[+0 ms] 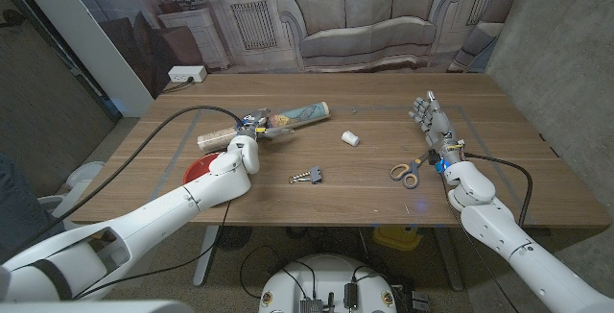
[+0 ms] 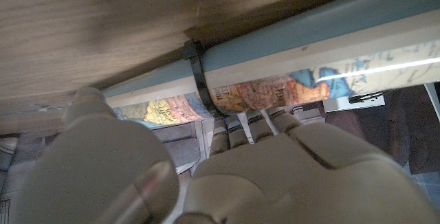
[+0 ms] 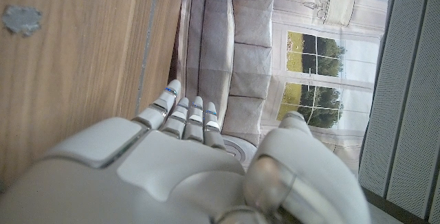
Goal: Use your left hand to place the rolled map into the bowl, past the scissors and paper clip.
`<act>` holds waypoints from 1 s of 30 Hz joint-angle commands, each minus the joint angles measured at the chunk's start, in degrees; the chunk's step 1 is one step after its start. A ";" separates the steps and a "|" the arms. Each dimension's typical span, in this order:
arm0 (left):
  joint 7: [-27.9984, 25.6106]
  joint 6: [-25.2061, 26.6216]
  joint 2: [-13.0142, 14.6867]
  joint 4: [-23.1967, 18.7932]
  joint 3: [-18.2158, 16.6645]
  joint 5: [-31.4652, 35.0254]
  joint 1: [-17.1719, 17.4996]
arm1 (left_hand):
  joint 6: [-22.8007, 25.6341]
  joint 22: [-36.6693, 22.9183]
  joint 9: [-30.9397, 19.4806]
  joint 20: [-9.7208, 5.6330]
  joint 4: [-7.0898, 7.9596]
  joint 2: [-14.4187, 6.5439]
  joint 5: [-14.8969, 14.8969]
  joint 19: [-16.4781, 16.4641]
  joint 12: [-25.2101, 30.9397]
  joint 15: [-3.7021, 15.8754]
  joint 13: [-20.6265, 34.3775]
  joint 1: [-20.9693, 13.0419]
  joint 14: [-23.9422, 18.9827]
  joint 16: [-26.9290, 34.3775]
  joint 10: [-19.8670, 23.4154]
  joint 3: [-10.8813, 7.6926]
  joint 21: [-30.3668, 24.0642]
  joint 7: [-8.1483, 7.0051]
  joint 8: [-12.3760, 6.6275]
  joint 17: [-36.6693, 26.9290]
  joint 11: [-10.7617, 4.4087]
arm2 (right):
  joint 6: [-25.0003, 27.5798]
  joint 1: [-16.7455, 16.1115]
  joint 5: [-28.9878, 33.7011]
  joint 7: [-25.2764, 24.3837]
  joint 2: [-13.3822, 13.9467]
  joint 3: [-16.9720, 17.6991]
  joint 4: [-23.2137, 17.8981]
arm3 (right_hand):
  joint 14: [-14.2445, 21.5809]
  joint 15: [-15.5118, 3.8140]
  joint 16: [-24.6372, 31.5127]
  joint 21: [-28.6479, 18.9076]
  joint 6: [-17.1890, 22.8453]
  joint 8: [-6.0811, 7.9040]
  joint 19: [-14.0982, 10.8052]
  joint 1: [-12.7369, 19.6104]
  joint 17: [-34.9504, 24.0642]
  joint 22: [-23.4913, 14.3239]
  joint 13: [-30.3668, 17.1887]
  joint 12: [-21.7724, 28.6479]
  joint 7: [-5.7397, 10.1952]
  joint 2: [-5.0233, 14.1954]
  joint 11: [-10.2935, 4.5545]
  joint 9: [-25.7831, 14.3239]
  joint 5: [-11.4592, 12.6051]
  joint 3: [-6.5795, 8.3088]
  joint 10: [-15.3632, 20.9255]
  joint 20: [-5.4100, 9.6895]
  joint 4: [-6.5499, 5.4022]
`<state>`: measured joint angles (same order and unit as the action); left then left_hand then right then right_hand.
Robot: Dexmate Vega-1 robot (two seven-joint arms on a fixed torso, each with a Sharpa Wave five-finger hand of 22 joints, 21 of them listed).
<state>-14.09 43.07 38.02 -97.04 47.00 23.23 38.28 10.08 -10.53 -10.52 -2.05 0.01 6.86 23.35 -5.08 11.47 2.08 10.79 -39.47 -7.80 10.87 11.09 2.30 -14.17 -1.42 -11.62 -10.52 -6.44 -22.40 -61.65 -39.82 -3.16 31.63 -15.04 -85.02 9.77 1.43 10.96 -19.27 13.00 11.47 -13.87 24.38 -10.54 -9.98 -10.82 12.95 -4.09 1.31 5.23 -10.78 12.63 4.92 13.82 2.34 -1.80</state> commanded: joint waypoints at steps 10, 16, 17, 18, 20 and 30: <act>-0.09 -0.35 -1.09 2.39 1.26 -0.70 -1.02 | 0.85 -0.18 -0.31 -1.05 -0.48 -1.63 0.88 -1.38 0.28 2.04 0.27 -1.76 -0.64 0.36 0.70 -0.11 0.21 -0.14 -0.11 -0.23 -0.23 | -0.07 0.04 -0.36 0.18 -0.14 0.12 0.51 | 0.55 0.13 0.01 0.32 0.10 -0.05 -0.51 0.15 -0.12 -0.32 -0.23 0.03 -0.08 0.26 -0.05 -0.34 -0.31 -0.08 0.73 0.13 0.11; -0.11 -0.06 -1.15 2.54 1.50 -0.63 -1.22 | 1.75 -0.27 -0.33 -1.34 -1.15 -3.61 1.34 -2.69 0.60 1.96 0.32 -4.15 -1.83 0.74 1.68 -1.25 -0.12 -0.08 -0.42 -0.29 -0.77 | 0.37 0.57 -0.44 0.49 -0.11 -0.09 0.84 | 0.54 0.08 0.00 0.44 0.10 -0.06 -0.56 0.13 -0.12 -0.32 -0.23 -0.02 -0.05 0.27 0.06 -0.34 -0.33 -0.11 0.64 0.12 0.13; -0.14 0.10 -1.22 2.54 1.48 -0.66 -1.24 | 1.97 -0.28 -0.33 -1.33 -1.27 -3.84 1.39 -2.86 0.65 2.09 0.33 -4.50 -2.04 0.80 1.83 -1.40 -0.17 -0.08 -0.49 -0.30 -0.79 | 0.43 0.72 -0.53 0.54 -0.20 -0.11 0.99 | 0.57 0.04 0.01 0.45 0.09 -0.06 -0.58 0.13 -0.12 -0.32 -0.23 -0.01 -0.04 0.27 0.08 -0.34 -0.33 -0.12 0.66 0.14 0.13; -0.15 0.12 -1.21 2.53 1.50 -0.68 -1.25 | 2.10 -0.28 -0.33 -1.36 -1.35 -3.99 1.42 -3.03 0.67 2.17 0.33 -4.73 -2.13 0.82 1.91 -1.50 -0.22 -0.11 -0.54 -0.30 -0.67 | 0.42 0.73 -0.53 0.55 -0.20 -0.11 1.00 | 0.58 0.08 0.01 0.47 0.08 -0.07 -0.57 0.13 -0.12 -0.32 -0.23 0.00 -0.04 0.27 0.09 -0.34 -0.34 -0.12 0.69 0.13 0.14; -0.03 0.57 -1.35 2.52 1.49 -0.76 -1.40 | 2.58 -0.33 -0.35 -1.07 -1.96 -4.99 1.54 -3.91 0.93 2.37 0.39 -6.42 -2.88 0.99 2.79 -2.21 -0.46 -0.28 -0.65 -0.34 -1.02 | 0.44 1.04 -0.55 0.78 -0.29 -0.22 1.40 | 0.57 0.07 0.00 0.51 0.12 -0.05 -0.58 0.13 -0.12 -0.33 -0.23 -0.01 -0.09 0.27 0.21 -0.34 -0.34 -0.14 0.68 0.12 0.15; 1.27 1.99 -1.65 2.61 2.42 -0.56 -2.79 | 5.10 -0.47 -0.41 0.03 -4.58 -7.62 1.04 -9.43 1.39 2.98 0.59 -12.63 -6.29 1.69 5.26 -4.56 -2.20 -0.63 -1.24 -0.58 -2.16 | 0.52 1.36 -0.87 1.20 -0.35 -0.24 2.00 | 0.58 0.09 0.00 0.72 0.17 -0.04 -0.64 0.07 -0.13 -0.34 -0.23 -0.05 -0.11 0.30 -0.04 -0.34 -0.37 -0.20 0.62 0.12 0.16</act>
<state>-13.86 43.63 36.75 -94.64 48.66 22.53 36.64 14.22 -10.81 -10.81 -2.23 -3.78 -0.12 24.61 -12.96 12.32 2.27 11.08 -50.48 -12.92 12.06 15.51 -1.71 -15.74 -2.05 -12.41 -10.82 -8.38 -22.12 -60.72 -40.34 -2.35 31.43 -15.16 -83.67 9.76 1.43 10.96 -18.62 13.00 11.48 -13.86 24.39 -10.53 -9.98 -10.82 12.95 -4.09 1.31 5.42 -10.78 12.18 4.92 14.01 2.34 -1.80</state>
